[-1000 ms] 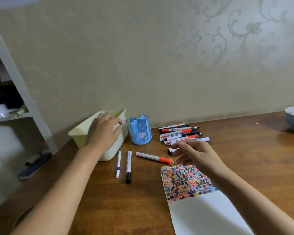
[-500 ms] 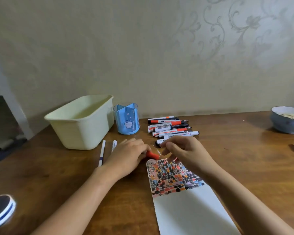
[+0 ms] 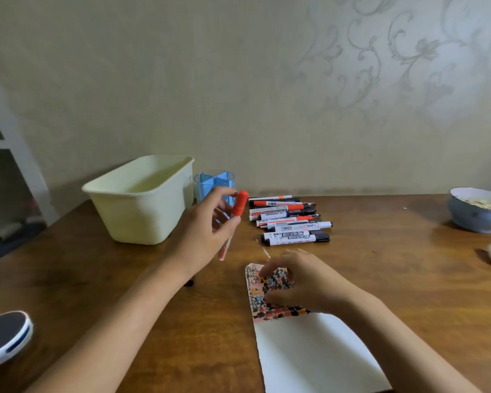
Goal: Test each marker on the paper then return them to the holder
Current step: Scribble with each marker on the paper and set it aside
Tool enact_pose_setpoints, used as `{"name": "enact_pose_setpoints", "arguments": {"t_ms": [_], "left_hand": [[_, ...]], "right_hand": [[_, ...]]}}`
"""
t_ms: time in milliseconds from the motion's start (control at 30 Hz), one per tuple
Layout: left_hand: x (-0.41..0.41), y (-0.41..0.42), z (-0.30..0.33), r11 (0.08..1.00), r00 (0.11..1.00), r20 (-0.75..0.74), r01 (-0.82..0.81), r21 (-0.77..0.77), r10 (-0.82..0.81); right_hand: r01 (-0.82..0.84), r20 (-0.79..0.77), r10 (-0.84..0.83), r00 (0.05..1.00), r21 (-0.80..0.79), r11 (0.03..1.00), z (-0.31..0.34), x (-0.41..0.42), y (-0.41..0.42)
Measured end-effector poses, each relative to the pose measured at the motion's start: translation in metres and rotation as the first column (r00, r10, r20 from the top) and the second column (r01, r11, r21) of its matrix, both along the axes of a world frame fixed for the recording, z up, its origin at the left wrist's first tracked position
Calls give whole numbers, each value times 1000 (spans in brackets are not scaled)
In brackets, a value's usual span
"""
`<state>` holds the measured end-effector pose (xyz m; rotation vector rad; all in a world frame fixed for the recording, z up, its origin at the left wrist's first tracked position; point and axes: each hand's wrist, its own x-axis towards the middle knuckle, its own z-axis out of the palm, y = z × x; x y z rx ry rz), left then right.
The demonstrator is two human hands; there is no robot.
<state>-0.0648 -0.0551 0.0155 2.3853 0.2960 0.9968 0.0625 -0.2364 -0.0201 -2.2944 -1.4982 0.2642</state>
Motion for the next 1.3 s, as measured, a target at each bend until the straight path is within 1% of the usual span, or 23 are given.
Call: {"name": "enact_pose_setpoints", "arguments": {"t_ms": [67, 133, 200, 267, 333, 400, 433, 467, 500, 567, 633, 700, 800, 900, 1000, 1067, 1200, 1300], "left_hand": [[-9, -6, 2, 994, 996, -20, 83, -67, -85], [-18, -10, -2, 980, 989, -20, 145, -136, -149], [-24, -13, -6, 946, 982, 50, 190, -265, -183], [-25, -14, -8, 862, 967, 166, 248, -442, -193], [-25, -13, -9, 760, 951, 254, 297, -578, -179], [-25, -13, -11, 696, 943, 290, 317, -644, -161], [-27, -12, -11, 688, 945, 286, 315, -654, -161], [-28, -11, -12, 701, 950, 264, 302, -646, -166], [-29, -9, -13, 737, 960, 223, 272, -619, -168], [-30, -5, -16, 840, 984, 111, 175, -513, -137], [-29, -4, -20, 905, 995, 16, 99, -414, -101], [-27, -9, -26, 929, 990, -76, 85, -360, -120], [-27, -22, -30, 964, 978, -160, 93, -251, -136], [-29, -28, -29, 984, 971, -191, 120, -135, -145], [-31, -27, -31, 989, 962, -235, 145, 22, -136], [-31, -27, -31, 982, 956, -252, 173, 80, -149], [-28, -28, -28, 967, 928, -300, 247, 54, -220], [-28, -28, -25, 950, 897, -323, 310, -23, -301]], "right_hand": [[15, 0, -15, 1000, 17, 1000, -1, 0, 1], [33, -14, -32, 999, 82, 996, 0, -3, 3], [36, -113, -17, 993, 165, 986, 3, -7, 4], [21, -217, 32, 976, 236, 972, 6, -10, 5], [7, -237, 63, 970, 283, 959, 8, -13, 5], [21, -227, 59, 972, 337, 941, 5, -13, 7], [41, -241, 51, 969, 365, 930, 4, -12, 7], [56, -275, 56, 960, 384, 922, 5, -10, 6], [68, -336, 79, 939, 405, 912, 6, -8, 5], [122, -467, 127, 875, 466, 876, 10, -3, 0], [195, -578, 183, 795, 530, 825, 16, -1, -5], [265, -668, 238, 705, 560, 785, 19, -3, -7], [314, -747, 233, 623, 512, 800, 16, -13, -2], [286, -760, 210, 615, 463, 839, 11, -27, 4], [274, -760, 202, 618, 449, 850, 11, -32, 4], [253, -747, 205, 632, 449, 857, 15, -31, 2], [197, -694, 178, 698, 425, 884, 24, -31, -2], [175, -680, 168, 713, 406, 897, 30, -30, -4]]}}
